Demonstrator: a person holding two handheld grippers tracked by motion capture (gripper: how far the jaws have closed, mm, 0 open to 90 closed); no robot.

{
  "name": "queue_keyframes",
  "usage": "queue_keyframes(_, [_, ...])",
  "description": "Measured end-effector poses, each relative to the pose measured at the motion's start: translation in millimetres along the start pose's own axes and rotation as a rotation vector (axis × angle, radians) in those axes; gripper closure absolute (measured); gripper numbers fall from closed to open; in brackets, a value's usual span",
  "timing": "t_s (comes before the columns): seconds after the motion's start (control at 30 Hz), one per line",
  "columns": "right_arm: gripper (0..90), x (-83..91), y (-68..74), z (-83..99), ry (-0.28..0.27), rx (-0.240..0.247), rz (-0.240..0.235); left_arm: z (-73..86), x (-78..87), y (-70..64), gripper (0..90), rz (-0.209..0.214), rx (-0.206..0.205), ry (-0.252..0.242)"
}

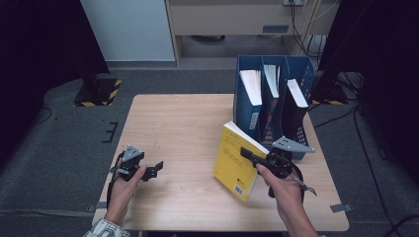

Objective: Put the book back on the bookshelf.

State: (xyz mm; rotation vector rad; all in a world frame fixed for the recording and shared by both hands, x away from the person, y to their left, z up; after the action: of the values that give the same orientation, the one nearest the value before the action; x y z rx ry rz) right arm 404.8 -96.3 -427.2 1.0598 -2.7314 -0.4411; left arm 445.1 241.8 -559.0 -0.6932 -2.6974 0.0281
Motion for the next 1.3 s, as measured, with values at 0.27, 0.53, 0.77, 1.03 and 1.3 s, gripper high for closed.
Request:
queue_keyframes(0.27, [75.0, 25.0, -21.0, -6.7, -0.012, 0.001, 0.06, 3.5, -0.4, 0.3, 7.0, -0.005, 0.0, 0.02])
queue_keyframes(0.53, [75.1, 49.8, -25.9, -30.5, -0.062, -0.034, 0.073, 5.8, -0.6, -0.3, 7.1, -0.008, 0.001, 0.034])
queue_keyframes(0.77, [75.1, 61.9, -28.8, -64.5, -0.102, -0.01, 0.091, 6.6, -0.4, 0.2, 7.2, -0.011, 0.004, 0.039])
queue_keyframes(1.03, [75.1, 75.1, -42.1, -92.1, -0.141, 0.021, 0.141, 7.2, -0.6, 0.1, 7.4, -0.011, 0.004, 0.043])
queue_keyframes(1.3, [75.2, 90.1, -57.6, -104.9, -0.15, 0.053, 0.202, 7.6, -0.9, -0.5, 7.7, -0.01, 0.004, 0.044])
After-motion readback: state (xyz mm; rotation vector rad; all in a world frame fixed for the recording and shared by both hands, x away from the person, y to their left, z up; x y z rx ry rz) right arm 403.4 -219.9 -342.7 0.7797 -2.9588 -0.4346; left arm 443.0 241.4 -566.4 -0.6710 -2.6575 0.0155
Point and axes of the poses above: each handheld gripper's, and its own axes: x roughly backward along the jaws, z roughly out of its underside, y roughly to its left, the point moved 10 cm from there along -x, roughly forward along the jaws, and after that the axes turned 15 degrees about -y, right-handed, at the moved point
